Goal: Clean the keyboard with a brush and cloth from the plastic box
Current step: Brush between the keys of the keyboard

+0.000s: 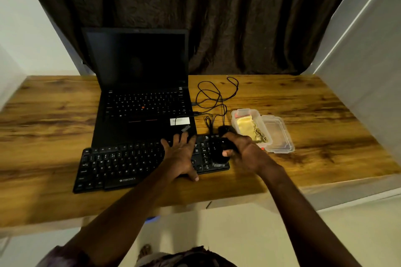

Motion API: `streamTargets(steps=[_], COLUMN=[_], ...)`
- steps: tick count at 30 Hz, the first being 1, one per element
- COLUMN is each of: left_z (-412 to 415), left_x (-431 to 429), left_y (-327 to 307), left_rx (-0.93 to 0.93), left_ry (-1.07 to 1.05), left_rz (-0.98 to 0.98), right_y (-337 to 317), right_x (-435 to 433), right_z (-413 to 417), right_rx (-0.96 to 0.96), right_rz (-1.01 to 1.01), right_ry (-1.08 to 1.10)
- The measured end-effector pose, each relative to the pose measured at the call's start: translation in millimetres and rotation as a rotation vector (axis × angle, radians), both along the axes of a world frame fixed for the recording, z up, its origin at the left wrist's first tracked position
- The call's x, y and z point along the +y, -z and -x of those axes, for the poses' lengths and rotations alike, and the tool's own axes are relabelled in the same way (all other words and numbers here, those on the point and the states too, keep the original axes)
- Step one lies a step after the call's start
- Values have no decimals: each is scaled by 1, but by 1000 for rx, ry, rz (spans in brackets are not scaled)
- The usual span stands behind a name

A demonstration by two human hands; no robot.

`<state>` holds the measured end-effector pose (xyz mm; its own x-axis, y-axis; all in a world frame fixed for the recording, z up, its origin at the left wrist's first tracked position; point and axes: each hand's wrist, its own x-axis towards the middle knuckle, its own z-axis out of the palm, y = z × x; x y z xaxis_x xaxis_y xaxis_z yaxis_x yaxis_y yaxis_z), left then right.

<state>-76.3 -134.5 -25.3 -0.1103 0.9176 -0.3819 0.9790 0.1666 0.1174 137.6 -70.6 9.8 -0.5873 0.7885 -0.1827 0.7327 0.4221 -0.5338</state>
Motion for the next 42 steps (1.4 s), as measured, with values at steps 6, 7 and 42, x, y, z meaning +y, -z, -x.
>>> streamTargets(steps=[6,7,42], left_z=[-2,-2,-1], left_x=[1,1,0], left_y=[-1,-1,-1], left_rx=[13,14,-24], left_ry=[-4,-4,-7], left_rz=[11,12,-11], right_y=[1,1,-4], right_x=[4,4,20], right_z=[27,31,8], right_rx=[97,109,97], right_rz=[-162,-189,-9], right_ry=[80,100,72])
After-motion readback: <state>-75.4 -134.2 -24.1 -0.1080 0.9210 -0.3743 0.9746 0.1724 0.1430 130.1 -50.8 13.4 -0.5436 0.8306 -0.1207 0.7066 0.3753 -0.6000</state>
